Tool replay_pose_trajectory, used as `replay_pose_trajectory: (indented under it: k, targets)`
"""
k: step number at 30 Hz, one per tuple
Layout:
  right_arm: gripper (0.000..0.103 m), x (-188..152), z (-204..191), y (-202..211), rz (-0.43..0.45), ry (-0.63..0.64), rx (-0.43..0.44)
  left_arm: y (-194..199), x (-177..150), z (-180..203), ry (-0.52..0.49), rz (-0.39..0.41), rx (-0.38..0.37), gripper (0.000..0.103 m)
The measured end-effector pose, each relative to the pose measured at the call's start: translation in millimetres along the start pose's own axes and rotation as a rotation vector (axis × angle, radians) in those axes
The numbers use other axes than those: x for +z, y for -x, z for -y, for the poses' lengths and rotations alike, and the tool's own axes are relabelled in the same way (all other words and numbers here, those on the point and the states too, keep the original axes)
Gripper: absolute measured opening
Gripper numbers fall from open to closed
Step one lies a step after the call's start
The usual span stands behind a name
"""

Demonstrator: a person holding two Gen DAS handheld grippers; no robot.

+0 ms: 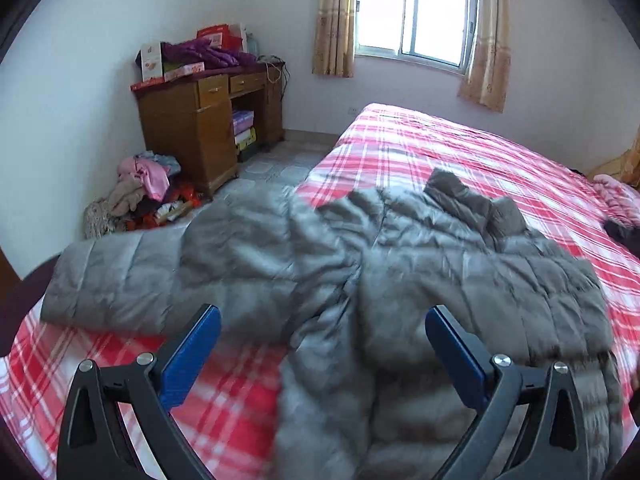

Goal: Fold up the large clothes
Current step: 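Fold the held sleeve across the jacket body with the right gripper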

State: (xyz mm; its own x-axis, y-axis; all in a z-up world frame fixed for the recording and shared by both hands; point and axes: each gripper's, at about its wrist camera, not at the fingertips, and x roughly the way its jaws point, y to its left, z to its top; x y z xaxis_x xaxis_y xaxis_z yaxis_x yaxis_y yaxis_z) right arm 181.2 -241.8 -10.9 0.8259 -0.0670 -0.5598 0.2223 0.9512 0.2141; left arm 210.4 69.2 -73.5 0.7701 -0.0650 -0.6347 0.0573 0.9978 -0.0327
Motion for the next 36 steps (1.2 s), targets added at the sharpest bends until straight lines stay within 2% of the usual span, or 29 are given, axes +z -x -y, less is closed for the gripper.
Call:
replay_pose_trajectory:
  k: [4, 6, 8, 10, 13, 19, 21, 22, 23, 25, 27, 29, 31, 32, 34, 36]
  targets:
    - [0.029, -12, 80, -31, -0.088, -0.064, -0.213, -48, 9, 31, -0.038, -0.005, 0.102, 0.102]
    - [0.029, -30, 109, -47, -0.147, -0.135, -0.246, -71, 3, 40, -0.065, -0.042, 0.155, 0.102]
    - [0.029, -44, 125, -67, -0.202, -0.18, -0.243, -90, -8, 43, -0.086, -0.08, 0.193, 0.102]
    - [0.028, -64, 131, -82, -0.236, -0.186, -0.24, -102, -19, 40, -0.082, -0.111, 0.187, 0.102]
    - [0.029, -71, 140, -80, -0.209, -0.191, -0.212, -114, -23, 37, -0.058, -0.158, 0.179, 0.102]
    - [0.029, -64, 130, -74, -0.228, -0.159, -0.249, -114, -24, 39, -0.074, -0.152, 0.196, 0.102]
    - [0.03, -59, 129, -62, -0.168, -0.174, -0.239, -115, -23, 39, -0.072, -0.15, 0.193, 0.102]
    - [0.038, -58, 125, -52, -0.133, -0.17, -0.231, -114, -23, 39, -0.069, -0.15, 0.189, 0.102]
    - [0.057, -59, 119, -46, -0.125, -0.15, -0.235, -113, -24, 39, -0.063, -0.149, 0.184, 0.102]
    - [0.082, -71, 107, -59, -0.191, -0.072, -0.265, -106, -24, 33, -0.025, -0.148, 0.139, 0.102]
    - [0.086, -87, 103, -80, -0.281, -0.026, -0.279, -94, -22, 22, 0.011, -0.16, 0.084, 0.102]
    - [0.091, -84, 103, -84, -0.288, -0.025, -0.292, -67, -19, 1, 0.07, -0.138, 0.038, 0.102]
    - [0.091, -85, 106, -87, -0.293, -0.034, -0.293, -39, -17, -25, 0.141, -0.089, -0.001, 0.102]
    - [0.091, -86, 107, -86, -0.286, -0.038, -0.288, -19, -13, -51, 0.196, -0.046, -0.011, 0.102]
    - [0.091, -85, 110, -84, -0.269, -0.054, -0.273, 6, -9, -98, 0.291, 0.015, 0.034, 0.102]
    - [0.091, -85, 111, -79, -0.25, -0.063, -0.268, 19, -6, -147, 0.393, 0.052, 0.127, 0.102]
